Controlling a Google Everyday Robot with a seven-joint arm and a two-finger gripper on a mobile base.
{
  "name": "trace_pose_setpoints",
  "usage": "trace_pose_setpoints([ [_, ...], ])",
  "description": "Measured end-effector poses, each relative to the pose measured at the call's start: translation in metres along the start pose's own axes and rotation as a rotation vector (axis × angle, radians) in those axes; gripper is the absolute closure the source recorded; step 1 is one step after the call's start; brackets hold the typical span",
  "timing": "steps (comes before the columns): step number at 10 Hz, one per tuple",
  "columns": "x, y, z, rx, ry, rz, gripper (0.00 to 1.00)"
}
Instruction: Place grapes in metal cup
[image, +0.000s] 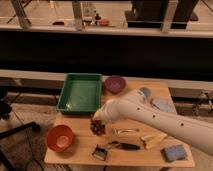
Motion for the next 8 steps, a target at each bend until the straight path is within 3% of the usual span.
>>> trace_pose_setpoints([
  [6, 0.0014, -0.0007, 0.0047, -0.041, 0.007, 0.000, 0.22],
  [8, 0.0064, 0.0042, 0.0044, -0.053, 0.019, 0.016, 0.20],
])
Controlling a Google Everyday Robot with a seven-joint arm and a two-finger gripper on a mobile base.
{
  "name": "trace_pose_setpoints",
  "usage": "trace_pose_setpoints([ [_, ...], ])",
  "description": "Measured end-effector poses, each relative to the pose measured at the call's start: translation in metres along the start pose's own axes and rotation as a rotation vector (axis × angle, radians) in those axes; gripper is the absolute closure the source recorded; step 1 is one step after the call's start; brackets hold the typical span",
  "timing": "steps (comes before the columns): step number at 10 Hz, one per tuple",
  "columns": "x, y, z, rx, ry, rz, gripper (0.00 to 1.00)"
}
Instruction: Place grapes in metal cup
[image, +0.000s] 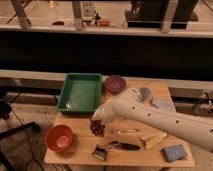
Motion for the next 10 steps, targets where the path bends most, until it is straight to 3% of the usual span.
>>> trace_pose_setpoints([
  [5, 0.009, 0.005, 0.001, -0.035, 0.032, 0.045, 0.20],
  [7, 0.013, 0.018, -0.003, -0.014, 0.022, 0.067, 0.20],
  [10, 0.020, 0.037, -0.008, -0.014, 0.018, 0.098, 0.20],
])
